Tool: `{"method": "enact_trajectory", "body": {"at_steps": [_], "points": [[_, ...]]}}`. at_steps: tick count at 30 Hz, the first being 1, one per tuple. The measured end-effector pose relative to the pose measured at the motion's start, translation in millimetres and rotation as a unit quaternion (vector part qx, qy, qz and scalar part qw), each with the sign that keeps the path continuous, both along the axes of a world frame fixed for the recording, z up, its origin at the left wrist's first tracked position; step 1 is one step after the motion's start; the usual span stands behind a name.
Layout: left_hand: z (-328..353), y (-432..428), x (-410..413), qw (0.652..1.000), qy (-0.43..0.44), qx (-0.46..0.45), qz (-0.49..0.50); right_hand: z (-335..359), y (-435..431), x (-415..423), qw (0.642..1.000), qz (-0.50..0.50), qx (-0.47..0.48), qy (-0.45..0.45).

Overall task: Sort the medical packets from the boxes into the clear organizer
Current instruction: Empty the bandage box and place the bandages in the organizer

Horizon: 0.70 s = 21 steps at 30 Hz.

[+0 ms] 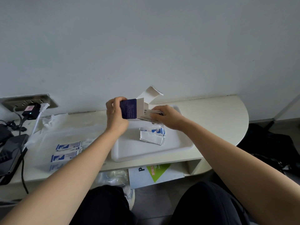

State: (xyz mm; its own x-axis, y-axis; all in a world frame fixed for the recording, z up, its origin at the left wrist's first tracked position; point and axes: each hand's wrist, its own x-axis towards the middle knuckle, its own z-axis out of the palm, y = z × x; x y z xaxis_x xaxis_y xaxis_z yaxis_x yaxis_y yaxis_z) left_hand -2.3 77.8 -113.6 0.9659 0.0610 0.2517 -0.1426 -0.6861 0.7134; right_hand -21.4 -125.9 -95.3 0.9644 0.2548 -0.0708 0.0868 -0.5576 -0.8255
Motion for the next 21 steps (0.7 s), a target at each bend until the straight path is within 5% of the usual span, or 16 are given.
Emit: {"method": "enact_trajectory", "body": {"at_steps": [7, 9, 13, 21], "points": [[22, -6, -2, 0.980, -0.062, 0.189, 0.009, -19, -9, -7, 0.997, -0.032, -0.052, 0.040], [28, -11, -1, 0.972, -0.081, 0.222, -0.007, -12, -3, -8, 0.992, -0.065, 0.077, 0.070], [35, -15, -2, 0.957, -0.135, 0.255, -0.024, -2, 7, -2, 0.925, -0.143, 0.319, 0.149], [61, -24, -3, 0.962, -0.183, 0.106, -0.175, -11, 5, 6, 0.820, -0.196, 0.490, 0.222]]}}
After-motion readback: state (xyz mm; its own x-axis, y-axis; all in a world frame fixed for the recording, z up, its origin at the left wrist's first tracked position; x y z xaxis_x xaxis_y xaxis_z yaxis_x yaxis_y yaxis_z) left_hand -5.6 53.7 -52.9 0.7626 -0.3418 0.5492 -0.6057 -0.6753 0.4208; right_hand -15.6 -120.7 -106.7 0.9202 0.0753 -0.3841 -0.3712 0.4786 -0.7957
